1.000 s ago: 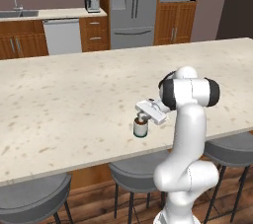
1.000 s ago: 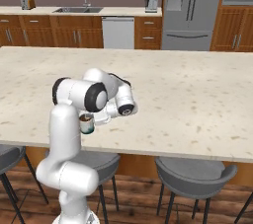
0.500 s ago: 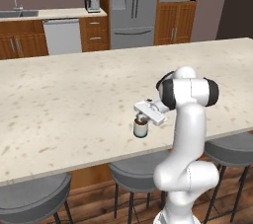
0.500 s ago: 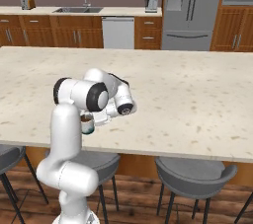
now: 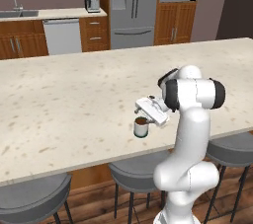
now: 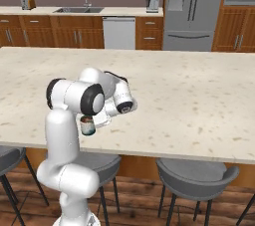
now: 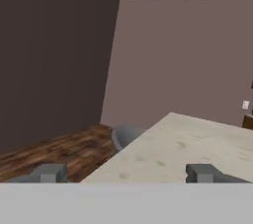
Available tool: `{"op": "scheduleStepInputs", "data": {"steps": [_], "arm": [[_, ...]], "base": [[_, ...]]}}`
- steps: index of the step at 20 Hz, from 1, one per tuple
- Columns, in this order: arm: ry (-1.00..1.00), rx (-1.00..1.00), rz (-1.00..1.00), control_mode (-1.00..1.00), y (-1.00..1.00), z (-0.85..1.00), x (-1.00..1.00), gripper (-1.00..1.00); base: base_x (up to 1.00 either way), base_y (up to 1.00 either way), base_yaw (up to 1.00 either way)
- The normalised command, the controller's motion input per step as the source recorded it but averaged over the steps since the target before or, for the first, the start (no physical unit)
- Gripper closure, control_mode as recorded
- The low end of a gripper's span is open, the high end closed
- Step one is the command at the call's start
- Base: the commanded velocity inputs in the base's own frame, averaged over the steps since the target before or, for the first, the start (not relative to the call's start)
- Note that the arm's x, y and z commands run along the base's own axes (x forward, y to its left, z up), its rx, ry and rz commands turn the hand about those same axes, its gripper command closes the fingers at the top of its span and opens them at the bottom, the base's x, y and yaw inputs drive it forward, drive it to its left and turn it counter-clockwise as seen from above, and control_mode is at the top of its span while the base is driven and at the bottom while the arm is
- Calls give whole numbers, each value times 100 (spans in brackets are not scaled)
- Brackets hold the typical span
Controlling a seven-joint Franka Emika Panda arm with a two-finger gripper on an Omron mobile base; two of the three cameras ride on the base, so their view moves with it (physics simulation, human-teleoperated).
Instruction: Pick up the marshmallow and place it in the cup of hot chocolate on the dining counter.
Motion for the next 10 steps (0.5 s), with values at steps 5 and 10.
{"op": "scheduleStepInputs", "data": {"steps": [5,10], "arm": [[-12,1,0,-100,0,76,-5,-100],[-49,-4,0,-100,-1,63,-54,-100]], "base": [[0,0,0],[0,0,0]]}}
